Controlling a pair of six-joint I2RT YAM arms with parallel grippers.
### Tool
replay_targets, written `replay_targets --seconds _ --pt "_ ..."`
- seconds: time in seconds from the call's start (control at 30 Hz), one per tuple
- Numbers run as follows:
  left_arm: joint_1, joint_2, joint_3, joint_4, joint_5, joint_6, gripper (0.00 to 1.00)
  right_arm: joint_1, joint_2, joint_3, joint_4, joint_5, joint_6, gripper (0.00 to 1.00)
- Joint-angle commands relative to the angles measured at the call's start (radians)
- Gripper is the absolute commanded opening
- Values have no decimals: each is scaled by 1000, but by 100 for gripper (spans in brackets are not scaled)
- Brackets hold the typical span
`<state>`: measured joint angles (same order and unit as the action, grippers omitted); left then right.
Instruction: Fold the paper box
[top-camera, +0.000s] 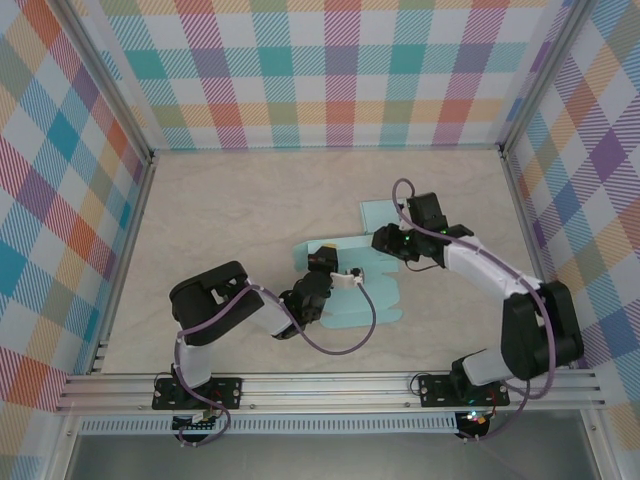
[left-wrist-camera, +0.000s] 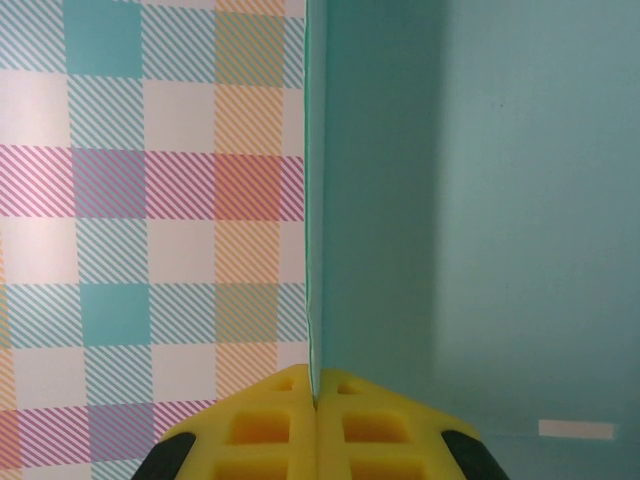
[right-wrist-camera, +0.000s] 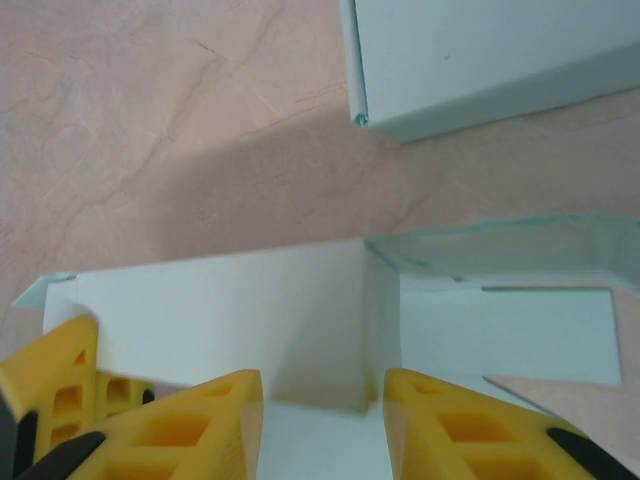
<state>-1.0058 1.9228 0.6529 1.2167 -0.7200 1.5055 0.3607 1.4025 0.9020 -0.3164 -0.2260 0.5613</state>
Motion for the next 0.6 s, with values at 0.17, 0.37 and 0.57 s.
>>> replay_targets --seconds 0.17,0.37,0.57 --pt "-10 -66 -21 1 18 -86 0 -26 -269 -177 -18 144 28 29" --pt "-2 -130 -60 -35 48 -134 0 -55 -295 -273 46 122 33 27" --pt "3 -156 -74 -36 52 -134 0 -59 -201 -307 169 100 39 34"
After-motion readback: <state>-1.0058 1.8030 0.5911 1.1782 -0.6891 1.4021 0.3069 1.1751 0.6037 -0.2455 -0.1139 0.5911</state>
